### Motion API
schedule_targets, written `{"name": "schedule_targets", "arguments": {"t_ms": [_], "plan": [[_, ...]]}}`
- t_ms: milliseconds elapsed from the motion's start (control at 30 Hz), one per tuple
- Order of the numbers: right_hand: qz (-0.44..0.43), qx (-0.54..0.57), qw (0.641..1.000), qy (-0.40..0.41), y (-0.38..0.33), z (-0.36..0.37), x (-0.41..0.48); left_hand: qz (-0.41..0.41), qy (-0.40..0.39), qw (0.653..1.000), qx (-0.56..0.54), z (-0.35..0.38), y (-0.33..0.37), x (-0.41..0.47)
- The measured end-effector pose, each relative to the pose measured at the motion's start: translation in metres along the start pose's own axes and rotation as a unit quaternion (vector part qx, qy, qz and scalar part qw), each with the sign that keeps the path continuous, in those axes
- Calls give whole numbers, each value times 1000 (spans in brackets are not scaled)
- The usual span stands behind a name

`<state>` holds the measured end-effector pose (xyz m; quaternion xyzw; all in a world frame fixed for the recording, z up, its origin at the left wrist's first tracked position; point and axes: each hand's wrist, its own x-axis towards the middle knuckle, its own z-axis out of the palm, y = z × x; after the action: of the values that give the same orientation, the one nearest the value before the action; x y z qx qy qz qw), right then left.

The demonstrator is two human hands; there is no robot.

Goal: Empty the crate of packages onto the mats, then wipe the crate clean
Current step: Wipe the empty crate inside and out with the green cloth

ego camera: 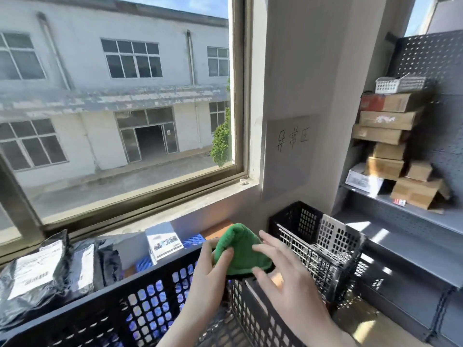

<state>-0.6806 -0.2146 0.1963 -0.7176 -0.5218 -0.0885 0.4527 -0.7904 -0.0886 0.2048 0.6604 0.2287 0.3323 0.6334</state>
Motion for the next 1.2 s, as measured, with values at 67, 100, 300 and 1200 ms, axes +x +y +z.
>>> {"name": "schedule_targets", "arguments": {"t_ms": [67, 100, 300, 1200], "plan": [[39, -2, 999, 8, 15, -7, 22, 5, 19, 1000, 9, 9, -2, 17], [61, 6, 998, -2, 24, -10, 34, 7, 30, 999, 11, 15, -4, 27], [88, 58, 990, -93, 75, -3, 91, 9, 48, 999, 11, 51, -23, 83], [-11, 281, 939, -197, 268, 15, 250, -128, 362, 920, 83, 140, -76, 231]]}}
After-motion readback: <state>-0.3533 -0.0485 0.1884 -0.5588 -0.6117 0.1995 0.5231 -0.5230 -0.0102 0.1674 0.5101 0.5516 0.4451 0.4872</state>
